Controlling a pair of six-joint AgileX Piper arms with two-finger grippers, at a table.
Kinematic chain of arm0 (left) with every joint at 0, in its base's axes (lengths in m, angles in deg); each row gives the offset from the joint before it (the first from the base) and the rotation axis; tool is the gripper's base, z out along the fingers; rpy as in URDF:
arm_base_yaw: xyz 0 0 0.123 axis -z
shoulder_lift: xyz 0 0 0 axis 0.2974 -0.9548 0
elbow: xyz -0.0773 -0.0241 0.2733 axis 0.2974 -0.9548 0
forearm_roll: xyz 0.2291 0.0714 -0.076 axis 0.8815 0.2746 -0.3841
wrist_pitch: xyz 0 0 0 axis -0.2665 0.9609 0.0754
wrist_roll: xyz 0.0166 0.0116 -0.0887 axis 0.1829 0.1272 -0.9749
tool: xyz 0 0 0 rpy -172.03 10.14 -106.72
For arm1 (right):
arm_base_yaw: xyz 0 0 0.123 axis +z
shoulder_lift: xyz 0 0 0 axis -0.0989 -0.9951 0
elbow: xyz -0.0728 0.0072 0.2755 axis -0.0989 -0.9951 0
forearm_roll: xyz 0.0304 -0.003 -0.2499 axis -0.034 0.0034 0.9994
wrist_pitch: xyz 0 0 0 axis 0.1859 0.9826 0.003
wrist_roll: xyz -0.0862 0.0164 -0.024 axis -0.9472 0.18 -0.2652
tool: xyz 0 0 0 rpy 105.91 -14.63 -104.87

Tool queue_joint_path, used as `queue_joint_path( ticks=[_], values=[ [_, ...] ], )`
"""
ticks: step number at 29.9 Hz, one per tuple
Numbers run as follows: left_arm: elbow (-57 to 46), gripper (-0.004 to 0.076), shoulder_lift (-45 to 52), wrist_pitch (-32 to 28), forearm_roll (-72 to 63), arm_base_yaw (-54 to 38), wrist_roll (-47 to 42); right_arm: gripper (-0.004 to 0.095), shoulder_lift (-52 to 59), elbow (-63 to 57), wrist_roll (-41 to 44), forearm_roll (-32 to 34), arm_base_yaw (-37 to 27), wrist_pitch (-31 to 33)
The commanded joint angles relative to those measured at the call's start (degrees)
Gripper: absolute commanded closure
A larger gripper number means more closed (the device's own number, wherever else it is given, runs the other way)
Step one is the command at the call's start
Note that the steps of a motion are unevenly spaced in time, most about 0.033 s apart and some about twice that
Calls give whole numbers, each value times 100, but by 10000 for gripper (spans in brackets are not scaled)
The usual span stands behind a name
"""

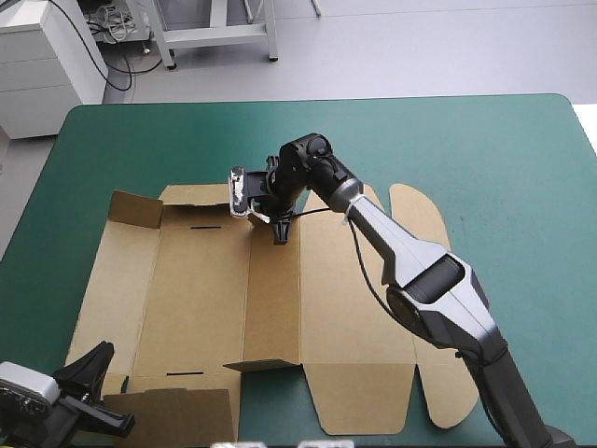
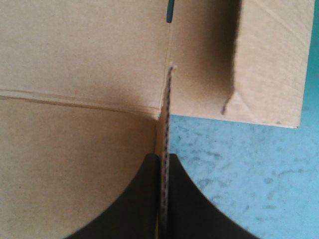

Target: Fold the box

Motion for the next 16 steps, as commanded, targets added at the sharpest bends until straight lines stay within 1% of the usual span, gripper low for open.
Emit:
queue_joint_path(
  ticks=[1,3,6,9,11,16],
  values=[
    [126,731,64,-462,-37,17,-16,930,220,106,68,585,-61,-276],
    [126,731,64,-462,-37,17,-16,930,220,106,68,551,-61,-276],
    [126,731,64,-462,-37,17,-16,930,220,106,349,471,-61,-504],
    [126,731,64,-462,-37,17,-16,911,220,106,339,471,-61,-574],
    [126,731,64,-462,-37,17,-16,859,220,106,339,471,-61,-596],
    [126,731,64,-462,-37,17,-16,652,220,142,339,471,-61,-637]
  ],
)
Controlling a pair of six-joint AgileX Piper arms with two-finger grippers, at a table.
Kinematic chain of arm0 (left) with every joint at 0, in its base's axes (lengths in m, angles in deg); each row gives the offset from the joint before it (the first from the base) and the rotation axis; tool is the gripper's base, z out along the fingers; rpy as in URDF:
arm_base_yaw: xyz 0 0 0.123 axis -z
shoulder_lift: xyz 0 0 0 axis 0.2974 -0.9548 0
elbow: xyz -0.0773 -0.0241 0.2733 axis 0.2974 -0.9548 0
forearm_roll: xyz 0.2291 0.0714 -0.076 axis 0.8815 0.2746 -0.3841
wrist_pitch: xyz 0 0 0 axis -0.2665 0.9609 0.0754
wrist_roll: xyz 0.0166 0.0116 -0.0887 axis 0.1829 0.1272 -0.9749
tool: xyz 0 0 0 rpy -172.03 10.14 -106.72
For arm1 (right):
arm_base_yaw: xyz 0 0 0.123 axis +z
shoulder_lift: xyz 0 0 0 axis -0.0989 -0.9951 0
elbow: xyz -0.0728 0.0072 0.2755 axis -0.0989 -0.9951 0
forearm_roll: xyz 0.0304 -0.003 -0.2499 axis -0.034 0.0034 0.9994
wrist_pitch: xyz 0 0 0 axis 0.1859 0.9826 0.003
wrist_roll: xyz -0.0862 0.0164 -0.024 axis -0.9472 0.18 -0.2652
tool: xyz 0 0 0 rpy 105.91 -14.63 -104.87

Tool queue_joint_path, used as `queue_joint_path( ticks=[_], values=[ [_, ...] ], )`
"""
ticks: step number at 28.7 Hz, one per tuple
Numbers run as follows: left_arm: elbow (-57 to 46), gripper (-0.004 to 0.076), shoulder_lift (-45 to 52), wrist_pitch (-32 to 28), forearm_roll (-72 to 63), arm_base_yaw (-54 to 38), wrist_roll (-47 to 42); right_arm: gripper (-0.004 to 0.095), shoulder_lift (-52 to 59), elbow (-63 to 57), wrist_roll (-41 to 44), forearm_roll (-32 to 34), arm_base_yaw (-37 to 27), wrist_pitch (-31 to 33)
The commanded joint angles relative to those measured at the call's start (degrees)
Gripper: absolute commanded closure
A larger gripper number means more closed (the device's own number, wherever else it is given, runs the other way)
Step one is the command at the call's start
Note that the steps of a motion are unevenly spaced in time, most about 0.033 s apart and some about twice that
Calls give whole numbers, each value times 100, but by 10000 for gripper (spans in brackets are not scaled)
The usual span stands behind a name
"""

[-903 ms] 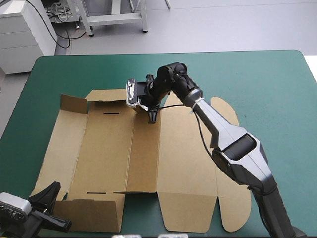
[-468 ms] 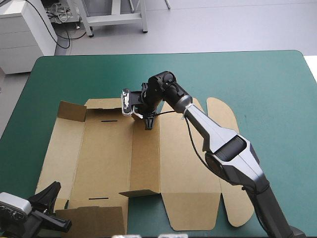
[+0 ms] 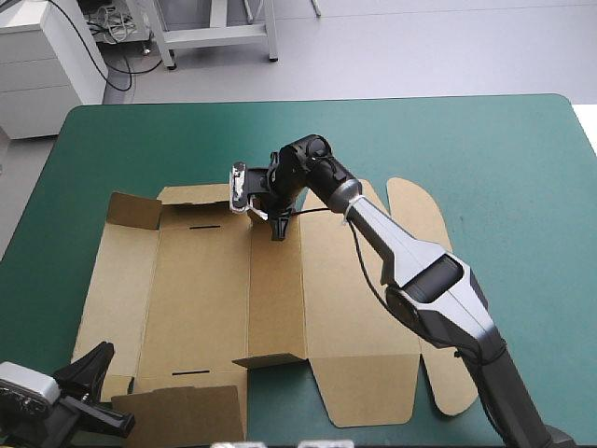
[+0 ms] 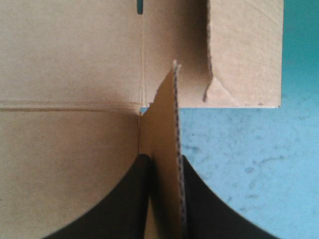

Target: Fold the box

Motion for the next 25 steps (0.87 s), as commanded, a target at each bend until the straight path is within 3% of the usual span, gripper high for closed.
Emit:
queue_joint_path(
  ticks=[1,6,15,20,23,24,25],
  values=[
    [126,731,64,-462,-37,17,-16,611,273,142,-8,240,-61,-322],
    [126,731,64,-462,-37,17,-16,487,475,150,187,240,-61,-399],
    [126,731,64,-462,-37,17,-16,483,983,742,683,249,-51,-234],
    [126,731,64,-462,-37,17,-16,492,1404,992,1551,412,-51,239],
    [126,731,64,-462,-37,17,-16,618,1764,992,1952,617,-51,239],
    [126,731,64,-462,-37,17,-16,772,2027,992,2331,722,-51,239],
    [126,731,64,-462,-37,17,-16,837,2133,992,2571,777,-51,239]
  ],
)
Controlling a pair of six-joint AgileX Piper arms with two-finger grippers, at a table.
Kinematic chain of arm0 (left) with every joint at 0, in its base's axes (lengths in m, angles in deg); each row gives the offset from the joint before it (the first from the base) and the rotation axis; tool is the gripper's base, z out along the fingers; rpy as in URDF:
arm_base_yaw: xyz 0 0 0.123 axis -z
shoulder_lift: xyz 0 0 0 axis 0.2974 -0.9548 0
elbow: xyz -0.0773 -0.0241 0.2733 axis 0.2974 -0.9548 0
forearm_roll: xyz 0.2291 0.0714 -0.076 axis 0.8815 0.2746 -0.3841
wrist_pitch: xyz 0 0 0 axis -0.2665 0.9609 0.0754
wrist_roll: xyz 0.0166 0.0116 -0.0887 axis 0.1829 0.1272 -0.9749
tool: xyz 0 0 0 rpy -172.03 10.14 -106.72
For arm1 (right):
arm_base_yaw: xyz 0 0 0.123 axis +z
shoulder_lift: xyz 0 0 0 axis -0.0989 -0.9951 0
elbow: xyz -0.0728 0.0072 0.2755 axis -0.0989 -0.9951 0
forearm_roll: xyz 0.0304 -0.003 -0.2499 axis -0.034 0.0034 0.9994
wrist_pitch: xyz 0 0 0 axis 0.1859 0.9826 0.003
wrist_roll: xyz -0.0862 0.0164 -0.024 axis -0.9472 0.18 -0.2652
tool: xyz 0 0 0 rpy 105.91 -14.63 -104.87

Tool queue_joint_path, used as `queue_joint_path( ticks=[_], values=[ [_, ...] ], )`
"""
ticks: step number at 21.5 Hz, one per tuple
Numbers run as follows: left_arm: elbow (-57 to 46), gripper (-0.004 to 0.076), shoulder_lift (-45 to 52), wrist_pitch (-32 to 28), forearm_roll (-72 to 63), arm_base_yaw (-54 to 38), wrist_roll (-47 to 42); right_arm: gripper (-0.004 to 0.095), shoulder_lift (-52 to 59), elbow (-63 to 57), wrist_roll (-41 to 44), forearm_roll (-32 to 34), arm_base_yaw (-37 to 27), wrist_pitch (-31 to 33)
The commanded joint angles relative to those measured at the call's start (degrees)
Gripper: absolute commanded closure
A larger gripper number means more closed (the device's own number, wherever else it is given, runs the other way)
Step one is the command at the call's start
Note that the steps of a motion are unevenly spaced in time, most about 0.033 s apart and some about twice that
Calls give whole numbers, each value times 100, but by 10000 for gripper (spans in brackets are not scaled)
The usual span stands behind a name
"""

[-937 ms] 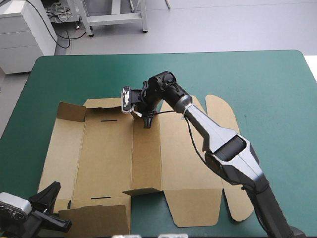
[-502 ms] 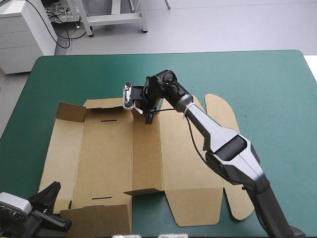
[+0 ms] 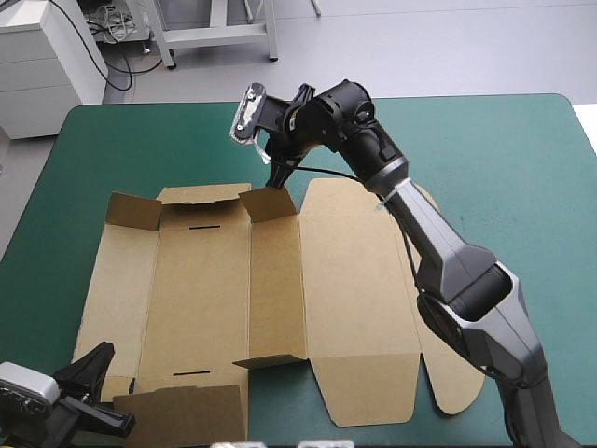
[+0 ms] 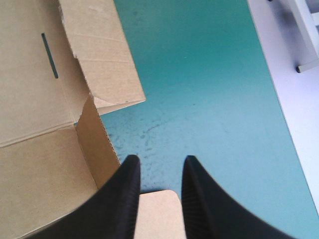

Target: Fold the box

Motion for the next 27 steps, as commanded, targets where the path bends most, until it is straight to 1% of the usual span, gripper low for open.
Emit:
queue_joint_path(
  ticks=[1,3,4,8,11,13,14,15,16,17,19,21,23,25,27],
  values=[
    [126,731,64,-462,-37,17,-16,912,844,193,691,152,-39,-244],
    [126,731,64,-462,-37,17,-5,929,1117,193,1048,312,-39,-244],
    [126,731,64,-462,-37,17,-5,930,1374,193,1417,575,-39,-244],
    [126,731,64,-462,-37,17,-5,929,1877,90,1819,874,-39,-234],
    [126,731,64,-462,-37,17,-5,925,2854,-972,1994,885,-39,-234],
    [126,731,64,-462,-37,17,-5,923,3624,-2015,2106,885,-39,-234],
    [126,731,64,-462,-37,17,-5,923,4113,-2857,2202,885,-39,-244],
    [126,731,64,-462,-37,17,-5,923,4334,-3207,2261,885,-39,-244],
    [126,731,64,-462,-37,17,-5,923,4896,-4116,2416,885,-39,-320],
    [126,731,64,-462,-37,17,-5,923,5128,-4494,2489,885,-39,-404],
    [126,731,64,-462,-37,17,-5,924,6183,-6211,2782,874,-39,-1050],
    [126,731,64,-462,-61,17,-5,924,7070,-7441,3057,874,-39,-1634],
    [126,731,64,-462,-62,17,-5,924,7868,-8574,3306,862,-39,-2084],
    [126,731,64,-462,-62,17,-5,924,8590,-9429,3579,846,-39,-2445],
    [126,731,64,-462,-62,17,-5,924,9054,-9946,3804,846,-39,-2637]
  ],
)
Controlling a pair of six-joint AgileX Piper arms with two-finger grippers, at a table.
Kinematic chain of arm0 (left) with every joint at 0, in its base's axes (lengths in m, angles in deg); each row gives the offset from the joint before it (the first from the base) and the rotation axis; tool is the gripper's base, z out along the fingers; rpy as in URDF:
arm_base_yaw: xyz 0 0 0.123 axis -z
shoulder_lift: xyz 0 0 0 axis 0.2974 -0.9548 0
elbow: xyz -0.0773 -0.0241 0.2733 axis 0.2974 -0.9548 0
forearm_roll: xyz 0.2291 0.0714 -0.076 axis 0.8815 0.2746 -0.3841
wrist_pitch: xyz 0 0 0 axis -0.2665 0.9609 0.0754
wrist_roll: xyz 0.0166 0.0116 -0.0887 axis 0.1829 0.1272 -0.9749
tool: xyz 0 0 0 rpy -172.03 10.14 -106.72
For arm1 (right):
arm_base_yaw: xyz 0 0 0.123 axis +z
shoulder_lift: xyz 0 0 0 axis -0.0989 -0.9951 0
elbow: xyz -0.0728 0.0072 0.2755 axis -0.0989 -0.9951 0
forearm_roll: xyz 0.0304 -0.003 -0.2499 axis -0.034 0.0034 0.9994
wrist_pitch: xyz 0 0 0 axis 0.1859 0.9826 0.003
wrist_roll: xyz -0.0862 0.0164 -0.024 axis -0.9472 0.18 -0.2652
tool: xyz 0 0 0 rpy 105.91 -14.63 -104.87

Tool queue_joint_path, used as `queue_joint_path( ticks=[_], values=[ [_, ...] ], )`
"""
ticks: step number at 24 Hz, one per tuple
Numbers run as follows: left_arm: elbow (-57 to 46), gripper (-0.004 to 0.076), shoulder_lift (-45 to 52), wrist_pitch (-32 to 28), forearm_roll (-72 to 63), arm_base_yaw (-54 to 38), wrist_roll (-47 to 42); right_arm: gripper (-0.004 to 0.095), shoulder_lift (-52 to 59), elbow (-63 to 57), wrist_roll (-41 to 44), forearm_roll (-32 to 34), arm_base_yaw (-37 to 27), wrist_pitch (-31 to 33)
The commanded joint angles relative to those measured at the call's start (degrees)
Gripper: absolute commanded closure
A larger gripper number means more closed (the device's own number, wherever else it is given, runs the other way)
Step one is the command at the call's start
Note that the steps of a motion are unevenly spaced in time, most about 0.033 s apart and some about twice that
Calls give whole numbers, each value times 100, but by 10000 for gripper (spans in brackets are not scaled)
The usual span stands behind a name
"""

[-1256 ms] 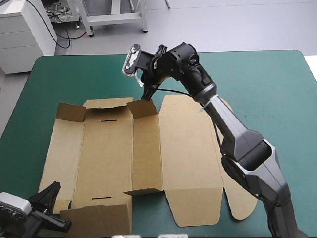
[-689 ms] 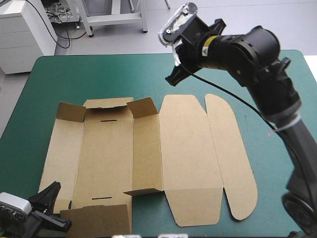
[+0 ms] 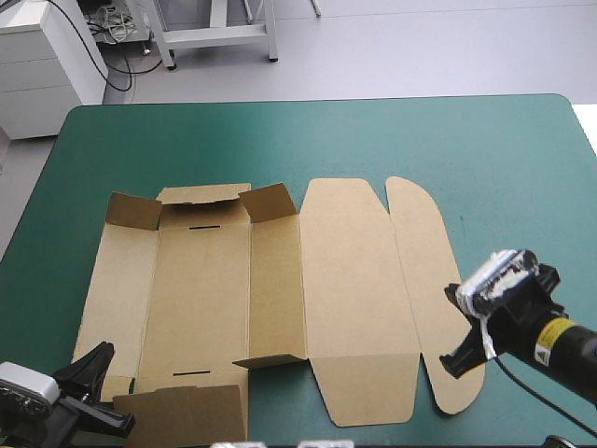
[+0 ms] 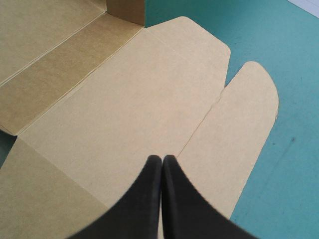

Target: Fold the box

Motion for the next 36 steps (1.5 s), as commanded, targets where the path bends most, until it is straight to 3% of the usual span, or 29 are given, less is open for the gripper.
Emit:
queue_joint_path(
  ticks=[1,13,15,17,19,21,29,36],
  values=[
    [126,731,64,-462,-62,17,-7,924,653,-587,281,36,-39,-777],
    [126,731,64,-462,-75,17,-7,924,3016,-2568,839,46,-39,-1446],
    [126,695,64,-462,-75,17,80,924,3230,-2579,840,60,-39,-1497],
    [126,589,64,-462,-75,17,126,924,3272,-2588,840,60,-39,-1497],
    [126,333,64,-462,-86,17,139,924,3272,-2588,840,60,-39,-1497],
    [126,202,64,-462,-101,17,72,924,3272,-2588,840,60,-39,-1506],
    [149,239,-59,-428,-641,17,52,924,3272,-2588,840,60,-39,-1506],
    [1173,258,-1556,257,-468,17,-190,924,3272,-2588,840,60,-39,-1506]
  ],
)
